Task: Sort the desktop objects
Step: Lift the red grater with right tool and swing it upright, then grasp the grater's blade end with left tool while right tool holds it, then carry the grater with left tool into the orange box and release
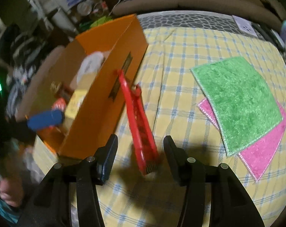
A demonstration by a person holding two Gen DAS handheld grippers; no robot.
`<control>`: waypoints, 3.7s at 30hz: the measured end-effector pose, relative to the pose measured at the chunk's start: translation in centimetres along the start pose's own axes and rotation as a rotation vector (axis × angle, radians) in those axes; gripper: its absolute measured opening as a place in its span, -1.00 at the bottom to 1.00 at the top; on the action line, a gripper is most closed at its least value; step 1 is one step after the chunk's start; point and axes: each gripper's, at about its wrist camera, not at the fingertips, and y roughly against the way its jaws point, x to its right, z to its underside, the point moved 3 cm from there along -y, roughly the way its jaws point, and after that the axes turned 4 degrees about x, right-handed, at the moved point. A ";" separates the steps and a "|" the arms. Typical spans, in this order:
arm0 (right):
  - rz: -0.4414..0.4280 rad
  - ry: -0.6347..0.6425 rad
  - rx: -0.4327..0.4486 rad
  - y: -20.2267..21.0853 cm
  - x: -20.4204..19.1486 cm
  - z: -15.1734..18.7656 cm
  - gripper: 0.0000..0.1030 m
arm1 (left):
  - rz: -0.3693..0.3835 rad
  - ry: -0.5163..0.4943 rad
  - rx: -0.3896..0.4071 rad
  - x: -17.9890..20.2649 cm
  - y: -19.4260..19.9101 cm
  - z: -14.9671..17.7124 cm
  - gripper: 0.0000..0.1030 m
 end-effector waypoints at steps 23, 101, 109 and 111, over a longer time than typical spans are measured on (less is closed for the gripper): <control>-0.200 -0.399 0.000 2.4 10.1 4.5 -0.82 | -0.022 0.140 0.064 3.6 -7.8 4.4 0.87; -0.444 -0.228 0.096 -4.3 -3.8 -12.5 -0.78 | -0.360 0.148 0.153 -10.5 -0.7 -14.2 -0.17; -0.248 -0.092 0.058 -7.0 -4.1 -12.9 -0.70 | -0.414 0.149 0.120 -13.0 -2.7 -14.1 -0.17; -0.186 -0.067 0.071 -6.9 -4.4 -12.8 -0.61 | -0.425 0.148 0.113 -13.3 -3.0 -14.0 -0.17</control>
